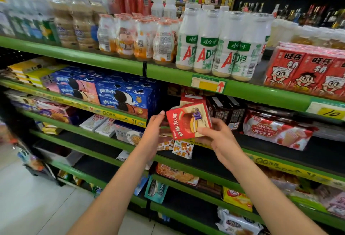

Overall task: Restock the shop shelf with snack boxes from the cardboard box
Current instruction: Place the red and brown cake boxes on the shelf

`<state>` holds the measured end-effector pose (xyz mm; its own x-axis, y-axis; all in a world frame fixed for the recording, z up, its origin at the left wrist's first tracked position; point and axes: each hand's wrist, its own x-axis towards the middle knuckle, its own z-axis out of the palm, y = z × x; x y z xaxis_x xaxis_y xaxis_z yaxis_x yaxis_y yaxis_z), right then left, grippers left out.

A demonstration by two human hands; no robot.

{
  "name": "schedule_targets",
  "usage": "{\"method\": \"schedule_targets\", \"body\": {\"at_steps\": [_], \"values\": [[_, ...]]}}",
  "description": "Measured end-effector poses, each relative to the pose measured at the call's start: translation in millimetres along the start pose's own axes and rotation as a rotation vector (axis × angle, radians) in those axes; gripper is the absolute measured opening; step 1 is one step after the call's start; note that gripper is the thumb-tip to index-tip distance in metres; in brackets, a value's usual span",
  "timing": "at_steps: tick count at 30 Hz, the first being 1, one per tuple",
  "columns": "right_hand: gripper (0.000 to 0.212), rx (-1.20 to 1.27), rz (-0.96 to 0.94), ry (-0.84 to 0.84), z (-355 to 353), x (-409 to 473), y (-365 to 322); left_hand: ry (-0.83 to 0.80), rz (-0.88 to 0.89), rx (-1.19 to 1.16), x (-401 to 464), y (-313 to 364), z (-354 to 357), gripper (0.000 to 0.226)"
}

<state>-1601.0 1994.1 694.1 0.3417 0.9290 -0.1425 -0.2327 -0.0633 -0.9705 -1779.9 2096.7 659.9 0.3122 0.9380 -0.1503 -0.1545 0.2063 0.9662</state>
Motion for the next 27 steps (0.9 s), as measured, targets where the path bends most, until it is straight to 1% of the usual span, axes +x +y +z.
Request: {"method": "schedule_targets", "body": {"at_steps": [2,4,5,6,8,10,11,14,17,20,22,27], "values": [[0.046,0.323,0.143,-0.074,7.2,-3.2,12.7,-0.127,-0.037,-0.076,-12.8,-2.9,-10.8,0.058],[0.053,0.487,0.210,-0.146,13.3,-6.0,26.1,-0.245,-0.001,-0.075,-21.2,-2.5,-13.3,0.061],[0.052,0.493,0.229,-0.194,16.3,-7.9,31.1,-0.281,0.031,-0.054,-23.7,-1.0,-12.7,0.058],[0.049,0.428,0.242,-0.238,18.4,-9.2,35.5,-0.296,0.056,-0.024,-25.6,1.3,-11.4,0.057],[0.045,0.152,0.263,-0.303,19.1,-12.5,41.6,-0.289,0.091,0.044,-28.3,6.9,-8.6,0.061],[0.056,-0.067,0.290,-0.321,15.1,-14.4,44.9,-0.269,0.100,0.057,-29.0,11.4,-6.4,0.065],[0.062,-0.102,0.284,-0.312,11.0,-14.3,46.4,-0.258,0.104,0.042,-29.5,13.5,-5.0,0.064],[0.068,-0.014,0.230,-0.277,-5.0,-15.2,43.0,-0.201,0.129,0.047,-29.3,19.3,0.9,0.058],[0.073,0.110,0.173,-0.235,-25.8,-12.3,37.3,-0.167,0.125,0.085,-31.0,24.8,8.4,0.059],[0.064,0.163,0.127,-0.269,-40.7,-11.8,31.7,-0.166,0.080,0.128,-35.1,29.0,17.9,0.057],[0.059,0.174,0.130,-0.292,-45.5,-13.2,30.2,-0.171,0.064,0.154,-38.2,30.8,24.0,0.054],[0.055,0.172,0.114,-0.315,-50.4,-13.2,30.8,-0.159,0.052,0.171,-47.7,32.0,31.8,0.052]]}}
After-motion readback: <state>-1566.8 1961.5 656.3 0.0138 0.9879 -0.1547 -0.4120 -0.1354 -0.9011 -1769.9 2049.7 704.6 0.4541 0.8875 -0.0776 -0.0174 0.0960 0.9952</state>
